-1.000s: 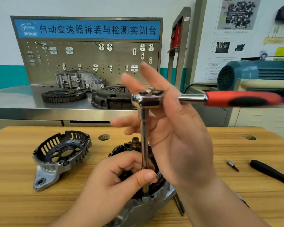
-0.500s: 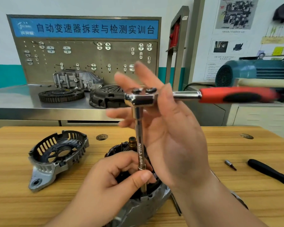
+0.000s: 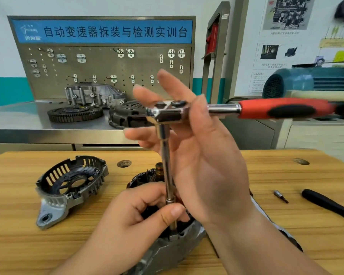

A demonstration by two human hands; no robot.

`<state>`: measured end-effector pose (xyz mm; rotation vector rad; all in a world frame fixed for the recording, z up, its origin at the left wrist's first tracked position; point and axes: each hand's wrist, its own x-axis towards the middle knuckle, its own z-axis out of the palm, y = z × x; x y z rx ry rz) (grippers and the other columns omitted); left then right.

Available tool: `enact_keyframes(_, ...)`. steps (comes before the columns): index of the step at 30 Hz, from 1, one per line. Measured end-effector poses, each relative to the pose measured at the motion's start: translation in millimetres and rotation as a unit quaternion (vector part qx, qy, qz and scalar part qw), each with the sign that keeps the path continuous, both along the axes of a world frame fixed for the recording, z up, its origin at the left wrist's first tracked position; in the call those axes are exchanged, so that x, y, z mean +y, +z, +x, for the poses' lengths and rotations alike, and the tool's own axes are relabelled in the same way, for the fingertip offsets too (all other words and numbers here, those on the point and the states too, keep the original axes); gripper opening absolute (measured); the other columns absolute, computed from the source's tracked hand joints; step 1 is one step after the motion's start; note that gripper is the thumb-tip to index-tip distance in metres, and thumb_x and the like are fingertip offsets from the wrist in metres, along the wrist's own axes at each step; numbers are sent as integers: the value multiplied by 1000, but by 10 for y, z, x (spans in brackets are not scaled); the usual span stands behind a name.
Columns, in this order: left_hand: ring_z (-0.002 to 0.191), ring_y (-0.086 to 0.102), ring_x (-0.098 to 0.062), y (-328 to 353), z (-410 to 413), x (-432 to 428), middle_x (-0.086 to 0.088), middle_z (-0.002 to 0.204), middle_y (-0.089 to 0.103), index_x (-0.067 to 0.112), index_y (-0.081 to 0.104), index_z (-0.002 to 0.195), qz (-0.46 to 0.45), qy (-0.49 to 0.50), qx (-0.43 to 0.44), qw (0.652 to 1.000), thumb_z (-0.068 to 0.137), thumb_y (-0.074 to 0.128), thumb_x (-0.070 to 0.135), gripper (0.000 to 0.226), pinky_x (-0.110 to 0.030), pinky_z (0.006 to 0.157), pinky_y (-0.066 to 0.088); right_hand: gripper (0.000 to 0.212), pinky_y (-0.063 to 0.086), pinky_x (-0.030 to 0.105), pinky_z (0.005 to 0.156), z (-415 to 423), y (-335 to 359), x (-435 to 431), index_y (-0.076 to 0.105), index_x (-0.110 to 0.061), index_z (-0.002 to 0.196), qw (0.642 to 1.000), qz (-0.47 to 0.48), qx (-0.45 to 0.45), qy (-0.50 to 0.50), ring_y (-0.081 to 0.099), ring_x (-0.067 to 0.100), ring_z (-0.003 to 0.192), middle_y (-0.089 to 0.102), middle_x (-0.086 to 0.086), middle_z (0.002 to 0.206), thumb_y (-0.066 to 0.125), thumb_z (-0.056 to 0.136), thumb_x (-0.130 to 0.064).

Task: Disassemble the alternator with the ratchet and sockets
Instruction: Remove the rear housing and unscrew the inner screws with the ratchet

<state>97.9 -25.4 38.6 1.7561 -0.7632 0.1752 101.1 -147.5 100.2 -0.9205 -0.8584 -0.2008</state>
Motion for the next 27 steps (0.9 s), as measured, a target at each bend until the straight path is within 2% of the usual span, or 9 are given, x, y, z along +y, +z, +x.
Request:
enact_keyframes(3, 89, 70, -16, 16, -24, -2, -1, 93, 75, 26, 71, 97, 7, -18, -10, 1000, 83, 56, 38, 24, -26, 80, 54, 40, 51, 29, 83, 18, -6, -29, 65, -20, 112, 999, 10, 39, 24, 68, 19, 85, 72, 2, 103, 51, 82, -43)
enact_keyframes(7, 80, 70, -13, 16, -14, 9, 2, 80, 74, 26, 70, 90, 10, -3, -6, 1000, 79, 57, 41, 23, -20, 74, 52, 26, 47, 34, 92, 5, 0, -40, 63, -24, 114, 996, -9, -42, -80, 59, 12, 108, 67, -5, 116, 60, 89, -20)
enact_keyframes(11, 77, 69, -8, 13, -12, -4, 6, 78, 74, 28, 71, 85, 19, 17, -24, 999, 78, 59, 42, 20, -13, 71, 49, 28, 48, 32, 84, -8, 16, -37, 61, -24, 117, 995, -10, -49, -89, 64, 23, 102, 65, -3, 120, 57, 89, -27)
enact_keyframes(16, 82, 70, -9, 46, -11, -2, 4, 86, 75, 26, 71, 94, 0, -28, -6, 1000, 83, 59, 37, 20, -16, 74, 52, 52, 54, 30, 75, 28, 1, -60, 55, -18, 126, 999, -3, 38, 33, 69, 19, 65, 73, 4, 100, 40, 86, -48)
enact_keyframes(20, 80, 70, -8, 39, 8, 32, 5, 82, 75, 23, 72, 92, 6, -26, -1, 1000, 82, 60, 35, 20, -14, 73, 51, 44, 53, 25, 66, 34, -6, -84, 56, -21, 125, 1000, -7, 14, -6, 69, 19, 83, 71, 2, 109, 46, 87, -41)
enact_keyframes(21, 79, 70, -7, 32, 13, 33, 5, 80, 75, 24, 71, 92, 0, -19, 4, 1000, 79, 61, 37, 21, -14, 72, 51, 36, 52, 24, 68, 66, 33, -106, 57, -20, 124, 998, -31, -11, -61, 67, 20, 92, 69, 2, 114, 48, 91, -32)
enact_keyframes(23, 78, 70, -6, 23, 15, 20, 6, 79, 75, 27, 72, 92, -8, -8, 9, 1000, 76, 62, 40, 23, -13, 71, 51, 29, 45, 17, 69, 132, 135, -139, 55, -9, 125, 962, -196, -42, -185, 61, 22, 108, 62, 11, 121, 43, 99, -13)
enact_keyframes(24, 77, 70, -6, 21, 20, 10, 6, 79, 75, 28, 72, 92, -8, -6, 8, 1000, 75, 62, 41, 23, -12, 70, 51, 29, 43, 17, 68, 204, 152, -166, 53, -5, 126, 940, -266, -26, -210, 60, 20, 109, 59, 16, 122, 40, 100, -10)
enact_keyframes(27, 76, 70, -6, 23, 19, 10, 7, 79, 74, 29, 72, 91, -4, -10, 7, 1000, 77, 61, 41, 21, -14, 69, 51, 33, 43, 16, 69, 198, 181, -100, 51, -9, 127, 936, -298, -26, -187, 63, 23, 103, 57, 14, 127, 39, 96, -13)
